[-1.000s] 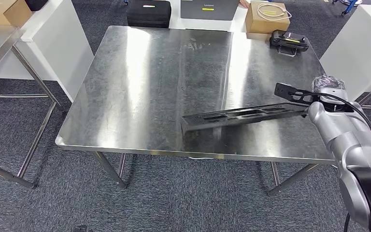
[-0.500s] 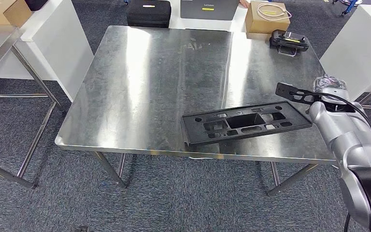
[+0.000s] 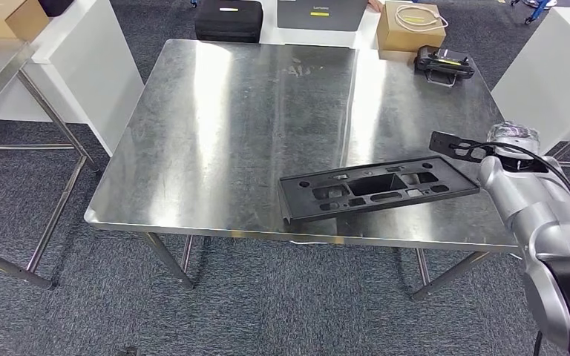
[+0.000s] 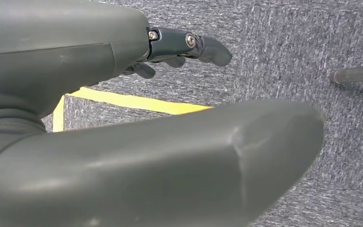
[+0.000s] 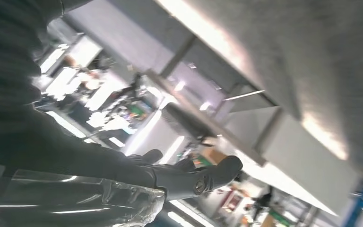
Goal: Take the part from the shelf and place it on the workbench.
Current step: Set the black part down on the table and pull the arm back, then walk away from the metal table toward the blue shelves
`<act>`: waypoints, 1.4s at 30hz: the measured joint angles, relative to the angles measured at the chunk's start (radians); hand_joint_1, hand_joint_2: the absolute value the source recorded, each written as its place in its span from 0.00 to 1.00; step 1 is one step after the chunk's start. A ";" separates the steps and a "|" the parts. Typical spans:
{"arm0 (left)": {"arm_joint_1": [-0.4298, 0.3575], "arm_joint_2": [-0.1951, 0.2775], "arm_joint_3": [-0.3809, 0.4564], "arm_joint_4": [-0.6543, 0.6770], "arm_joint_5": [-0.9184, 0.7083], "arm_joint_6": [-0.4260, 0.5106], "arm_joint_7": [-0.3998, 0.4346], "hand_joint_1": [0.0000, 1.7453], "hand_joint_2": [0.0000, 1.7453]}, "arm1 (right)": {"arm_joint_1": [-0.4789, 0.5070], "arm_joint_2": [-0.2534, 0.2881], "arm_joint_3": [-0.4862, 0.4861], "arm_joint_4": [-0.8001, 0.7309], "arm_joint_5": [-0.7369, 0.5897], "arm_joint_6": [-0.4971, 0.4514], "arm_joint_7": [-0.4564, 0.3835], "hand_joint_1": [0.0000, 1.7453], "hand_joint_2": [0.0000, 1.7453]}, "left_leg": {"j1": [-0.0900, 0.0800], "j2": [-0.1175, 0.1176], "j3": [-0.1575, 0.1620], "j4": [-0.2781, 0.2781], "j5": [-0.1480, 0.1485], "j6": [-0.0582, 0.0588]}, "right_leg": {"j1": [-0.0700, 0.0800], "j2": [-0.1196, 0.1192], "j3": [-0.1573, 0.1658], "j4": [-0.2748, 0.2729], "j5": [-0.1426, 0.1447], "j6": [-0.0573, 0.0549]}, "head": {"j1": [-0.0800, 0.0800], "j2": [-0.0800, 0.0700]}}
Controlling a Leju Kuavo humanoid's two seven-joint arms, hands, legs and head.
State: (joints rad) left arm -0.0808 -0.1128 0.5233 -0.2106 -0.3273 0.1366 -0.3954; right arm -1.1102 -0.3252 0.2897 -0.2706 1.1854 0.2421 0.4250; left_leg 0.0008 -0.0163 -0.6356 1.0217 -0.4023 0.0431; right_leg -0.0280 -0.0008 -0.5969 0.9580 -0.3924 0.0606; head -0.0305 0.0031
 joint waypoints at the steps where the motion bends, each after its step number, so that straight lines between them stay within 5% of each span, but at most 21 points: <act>1: 0.000 -0.001 0.000 0.000 0.000 -0.003 0.000 0.00 0.00 | 0.000 -0.002 0.000 0.000 0.005 0.001 0.008 0.00 1.00 | 0.000 0.000 0.000 0.000 0.000 0.000 | 0.000 0.000 0.000 0.000 0.000 0.000 | 0.000 0.000; 8: 0.000 -0.004 0.000 0.000 -0.002 -0.001 0.038 0.00 0.00 | -0.007 -0.032 0.001 0.003 0.058 0.006 0.105 0.00 1.00 | 0.000 0.000 -0.001 0.000 0.000 0.000 | 0.000 0.000 0.000 0.000 0.000 0.000 | 0.000 0.000; 12: 0.000 -0.005 0.000 0.000 -0.006 -0.008 0.045 0.00 0.00 | -0.013 -0.053 0.001 0.003 0.079 -0.032 0.128 0.00 1.00 | -0.002 0.003 0.012 -0.019 0.010 0.027 | -0.007 0.000 0.004 -0.010 0.003 0.020 | 0.000 0.000; 14: -0.001 -0.006 0.000 0.000 -0.006 -0.010 0.042 0.00 0.00 | -0.017 -0.063 0.001 0.004 0.088 -0.043 0.129 0.00 1.00 | 0.003 0.007 0.021 -0.040 0.027 0.040 | -0.005 0.000 -0.027 0.059 -0.038 0.011 | 0.003 0.000; 16: -0.001 -0.007 0.001 0.000 -0.005 -0.010 0.039 0.00 0.00 | -0.016 -0.070 0.001 0.006 0.095 -0.047 0.129 0.00 1.00 | 0.003 0.008 0.018 -0.044 0.033 0.043 | -0.006 0.001 -0.091 0.203 -0.105 0.001 | 0.006 0.000; 18: 0.000 -0.008 0.001 0.000 -0.004 -0.010 0.036 0.00 0.00 | -0.010 -0.072 0.001 0.010 0.100 -0.048 0.131 0.00 1.00 | 0.002 0.008 0.011 -0.043 0.037 0.039 | -0.006 0.001 -0.130 0.295 -0.136 0.008 | 0.006 0.000; 19: 0.000 -0.008 0.002 0.000 -0.004 -0.011 0.035 0.00 0.00 | -0.007 -0.072 0.001 0.012 0.103 -0.049 0.132 0.00 1.00 | 0.003 0.007 0.008 -0.042 0.040 0.035 | -0.008 0.001 -0.118 0.281 -0.129 0.017 | 0.006 0.000; 22: 0.000 -0.008 0.003 0.000 -0.001 -0.012 0.029 0.00 0.00 | -0.010 -0.072 0.002 0.014 0.111 -0.051 0.137 0.00 1.00 | 0.005 0.007 -0.010 -0.025 0.043 0.018 | -0.019 0.000 -0.003 0.084 -0.070 0.043 | 0.008 0.000; 24: 0.001 -0.007 0.004 0.000 -0.001 -0.013 0.026 0.00 0.00 | -0.011 -0.071 0.002 0.015 0.114 -0.052 0.139 0.00 1.00 | 0.001 0.006 -0.023 -0.012 0.045 0.005 | -0.017 0.004 0.026 0.027 -0.050 0.030 | 0.008 0.000; 27: 0.006 -0.006 0.007 0.001 0.001 -0.014 0.022 0.00 0.00 | -0.009 -0.067 0.003 0.018 0.116 -0.051 0.140 0.00 1.00 | 0.006 0.006 -0.036 -0.003 0.050 -0.009 | -0.013 0.006 0.010 0.039 -0.034 -0.002 | 0.007 0.000; 29: 0.007 -0.007 0.012 0.001 0.001 -0.014 0.020 0.00 0.00 | -0.011 -0.064 0.003 0.019 0.119 -0.050 0.140 0.00 1.00 | 0.010 0.010 -0.060 0.054 -0.001 -0.020 | -0.015 0.005 -0.001 0.040 -0.022 -0.020 | 0.007 0.000; 31: 0.007 -0.007 0.015 0.001 0.002 -0.015 0.019 0.00 0.00 | -0.012 -0.063 0.004 0.019 0.121 -0.047 0.140 0.00 1.00 | 0.012 0.012 -0.104 0.183 -0.091 -0.029 | -0.011 0.003 -0.015 0.040 -0.010 -0.036 | 0.007 0.000; 33: 0.007 -0.007 0.015 0.001 0.002 -0.016 0.018 0.00 0.00 | -0.012 -0.061 0.004 0.021 0.123 -0.045 0.141 0.00 1.00 | 0.012 0.012 -0.127 0.285 -0.146 -0.029 | -0.004 0.002 -0.033 0.040 0.003 -0.045 | 0.007 0.000; 35: 0.007 -0.007 0.016 0.001 0.003 -0.016 0.017 0.00 0.00 | -0.012 -0.060 0.004 0.022 0.124 -0.045 0.142 0.00 1.00 | 0.008 0.012 -0.074 0.244 -0.138 -0.015 | 0.005 0.002 -0.051 0.040 0.019 -0.047 | 0.007 0.000; 38: 0.004 -0.002 0.018 -0.001 0.002 -0.019 0.013 0.00 0.00 | -0.017 -0.061 0.005 0.023 0.125 -0.045 0.144 0.00 1.00 | -0.008 0.015 0.067 0.052 -0.100 0.028 | 0.009 0.001 -0.063 0.037 0.040 -0.043 | 0.011 0.000; 42: 0.000 0.003 0.019 -0.003 0.001 -0.020 0.009 0.00 0.00 | -0.023 -0.062 0.005 0.023 0.127 -0.047 0.145 0.00 1.00 | -0.024 0.018 0.083 -0.007 -0.060 0.051 | 0.005 -0.005 -0.062 0.019 0.067 -0.017 | 0.011 0.000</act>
State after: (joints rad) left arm -0.0809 -0.1094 0.5424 -0.2132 -0.3262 0.1164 -0.3861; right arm -1.1332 -0.3876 0.2948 -0.2471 1.3129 0.1955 0.5699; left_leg -0.0229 0.0020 -0.5528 1.0150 -0.4626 0.0943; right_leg -0.0231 -0.0054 -0.6594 0.9775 -0.3251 0.0440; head -0.0200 0.0031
